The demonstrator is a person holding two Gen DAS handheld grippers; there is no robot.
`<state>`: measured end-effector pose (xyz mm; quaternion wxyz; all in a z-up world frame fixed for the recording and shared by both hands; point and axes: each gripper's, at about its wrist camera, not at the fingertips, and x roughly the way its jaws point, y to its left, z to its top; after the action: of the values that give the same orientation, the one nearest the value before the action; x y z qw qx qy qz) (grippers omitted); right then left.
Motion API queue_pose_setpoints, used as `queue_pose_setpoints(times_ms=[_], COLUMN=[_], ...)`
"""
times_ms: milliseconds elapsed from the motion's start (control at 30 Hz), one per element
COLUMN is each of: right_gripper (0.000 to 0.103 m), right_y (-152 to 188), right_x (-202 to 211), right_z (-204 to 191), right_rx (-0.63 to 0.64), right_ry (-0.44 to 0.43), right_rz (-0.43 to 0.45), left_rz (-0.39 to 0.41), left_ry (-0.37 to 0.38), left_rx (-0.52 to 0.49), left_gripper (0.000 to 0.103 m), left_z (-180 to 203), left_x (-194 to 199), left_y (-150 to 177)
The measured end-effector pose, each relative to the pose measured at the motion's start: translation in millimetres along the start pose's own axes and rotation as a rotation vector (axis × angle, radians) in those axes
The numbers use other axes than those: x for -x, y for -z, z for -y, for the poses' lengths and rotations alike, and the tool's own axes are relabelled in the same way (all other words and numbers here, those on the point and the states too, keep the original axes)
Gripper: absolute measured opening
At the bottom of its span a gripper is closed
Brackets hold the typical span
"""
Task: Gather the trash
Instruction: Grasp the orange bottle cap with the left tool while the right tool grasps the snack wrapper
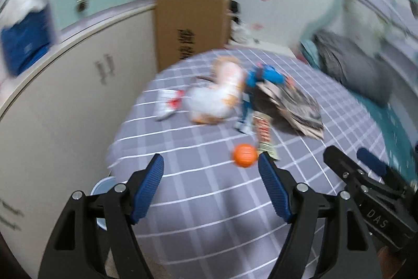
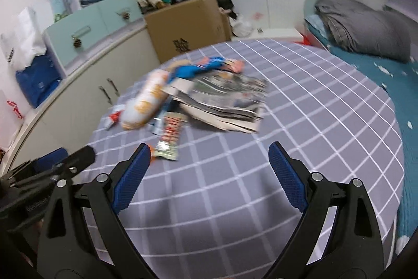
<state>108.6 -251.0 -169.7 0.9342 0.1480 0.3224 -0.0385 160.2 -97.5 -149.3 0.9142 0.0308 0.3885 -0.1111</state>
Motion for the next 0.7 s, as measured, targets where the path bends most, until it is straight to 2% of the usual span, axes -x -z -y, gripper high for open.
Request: queue_pose_setpoints(times_ms=[33, 133, 200, 333, 500, 533, 567, 700], right_gripper=[0.090, 0.090, 0.090, 0.090, 0.090, 0.090, 0.090, 0.090], right_y=[1, 3, 2, 2, -1, -1, -2, -4], right_x=[-3, -7, -10, -16, -23, -25, -27, -35], right_z=[5, 14, 16, 18, 17, 16, 15, 6], right_rx=[-0.002, 0.000, 0.001, -0.001, -0.002, 0.000, 0.002, 0.018], right_ry=[-0.001, -0.004, -0.009, -0.024, -0.032, -0.034, -0.036, -0.049], right_rz=[-0.013, -0.037, -0.049, -0.066, -0.083, -0.088, -0.095, -0.120], left_rz=[-0.006, -0.044, -0.074, -0.115, -0.109, -0.111, -0.112, -0.103], left_ry=[-0.002, 0.015, 0.026, 0.042, 0.060, 0.053, 0.049, 0.074], left_rx=[-0.023, -0.088, -0.096, -0.101, -0.154, -0.164, -0.175, -0.170], left_gripper=[0.071, 0.056, 0.045, 0.042, 0.042, 0.040, 0.029, 0.028], left_z=[7, 23, 20, 18, 24, 26, 28, 25], left_x=[-6, -27, -36, -53, -61, -62, -65, -66], left_y=[-1, -1, 0, 2, 2, 2, 2, 0])
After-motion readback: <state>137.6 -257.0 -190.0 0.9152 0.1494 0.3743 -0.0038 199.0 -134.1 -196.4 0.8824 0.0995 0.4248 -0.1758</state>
